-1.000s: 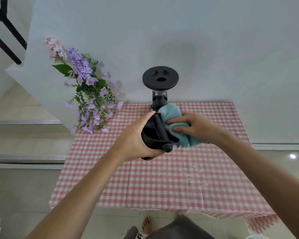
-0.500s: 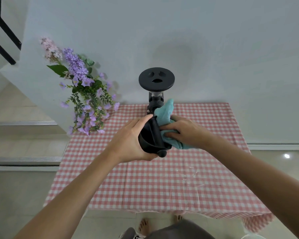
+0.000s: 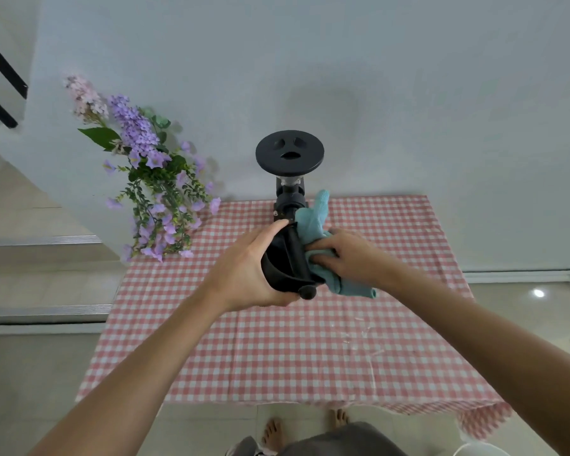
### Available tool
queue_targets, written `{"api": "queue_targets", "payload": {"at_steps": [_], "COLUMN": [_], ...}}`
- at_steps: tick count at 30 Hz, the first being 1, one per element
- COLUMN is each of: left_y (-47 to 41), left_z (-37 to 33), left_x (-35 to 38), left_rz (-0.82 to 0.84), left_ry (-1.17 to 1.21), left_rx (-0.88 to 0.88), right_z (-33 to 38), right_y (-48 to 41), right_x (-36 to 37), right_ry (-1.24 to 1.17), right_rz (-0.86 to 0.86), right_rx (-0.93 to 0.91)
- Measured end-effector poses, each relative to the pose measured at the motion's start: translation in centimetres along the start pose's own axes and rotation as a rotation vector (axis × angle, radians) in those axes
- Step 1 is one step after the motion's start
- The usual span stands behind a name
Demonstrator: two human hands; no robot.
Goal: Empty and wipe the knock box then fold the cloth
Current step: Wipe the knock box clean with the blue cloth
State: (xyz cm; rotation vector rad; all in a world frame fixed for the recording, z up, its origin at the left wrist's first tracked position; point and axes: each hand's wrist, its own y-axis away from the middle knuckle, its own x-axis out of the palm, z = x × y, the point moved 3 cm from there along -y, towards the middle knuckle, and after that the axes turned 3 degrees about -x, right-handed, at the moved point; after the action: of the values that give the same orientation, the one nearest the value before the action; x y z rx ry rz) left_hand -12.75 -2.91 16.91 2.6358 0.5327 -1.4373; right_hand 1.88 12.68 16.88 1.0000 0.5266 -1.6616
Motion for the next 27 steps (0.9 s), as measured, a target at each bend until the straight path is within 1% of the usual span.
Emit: {"api": "queue_targets", "payload": {"at_steps": [2, 3, 4, 5, 7, 8, 10, 13, 14, 15, 17, 18, 21, 23, 25, 27], "left_y": [-0.1, 0.0, 0.1, 0.2, -0.1, -0.3, -0.7, -0.9, -0.8, -0.7, -0.5, -0.5, -0.6, -0.5, -0.2, 0.3], "left_z": [0.5, 0.6, 0.5, 0.5, 0.5, 0.4, 0.1, -0.6, -0.9, -1.0, -1.0, -0.9, 0.0, 0.8, 1.1, 0.9], "left_x": [-0.3, -0.3, -0.2, -0.2, -0.5, -0.7, -0.7, 0.3, 0.8, 1.2, 1.7, 1.9, 2.8, 3.8, 5.1, 6.4], "left_rz": [-0.035, -0.039, -0.040, -0.045, -0.067, -0.071, -0.039, 0.010, 0.017, 0.012, -0.018, -0.035, -0.067, -0.076, -0.089, -0.123], "left_ry": [-0.070, -0.087, -0.085, -0.061, 0.037, 0.071, 0.074, 0.047, 0.055, 0.072, 0.108, 0.122, 0.131, 0.133, 0.163, 0.151], "left_rx": [-0.007, -0.016, -0.027, -0.036, -0.056, -0.060, -0.049, -0.033, -0.030, -0.026, -0.038, -0.054, -0.107, -0.136, -0.149, -0.165], "right_z": [-0.1, 0.1, 0.0, 0.0, 0.1, 0.3, 1.3, 2.0, 1.7, 1.4, 0.7, 0.3, -0.5, -1.9, -4.4, -7.9], "right_y": [1.0, 1.7, 2.2, 2.4, 2.5, 2.5, 2.3, 1.2, 0.7, 0.2, -0.1, 0.0, 1.8, 3.4, 5.0, 6.1], "right_x": [0.8, 0.9, 1.0, 0.9, 0.8, 0.7, 0.7, 0.5, 0.4, 0.3, 0.0, 0.1, 0.6, 0.8, 1.5, 3.0], "right_ry": [-0.441, -0.592, -0.641, -0.650, -0.660, -0.690, -0.672, -0.365, -0.295, -0.286, -0.336, -0.352, -0.447, -0.547, -0.609, -0.537], "right_rz": [0.180, 0.243, 0.253, 0.204, -0.005, -0.084, -0.119, -0.108, -0.140, -0.176, -0.221, -0.199, -0.035, 0.012, -0.044, -0.117], "right_rx": [0.240, 0.318, 0.325, 0.301, 0.177, 0.097, -0.027, -0.135, -0.132, -0.099, -0.007, 0.016, 0.016, 0.037, 0.109, 0.189]}}
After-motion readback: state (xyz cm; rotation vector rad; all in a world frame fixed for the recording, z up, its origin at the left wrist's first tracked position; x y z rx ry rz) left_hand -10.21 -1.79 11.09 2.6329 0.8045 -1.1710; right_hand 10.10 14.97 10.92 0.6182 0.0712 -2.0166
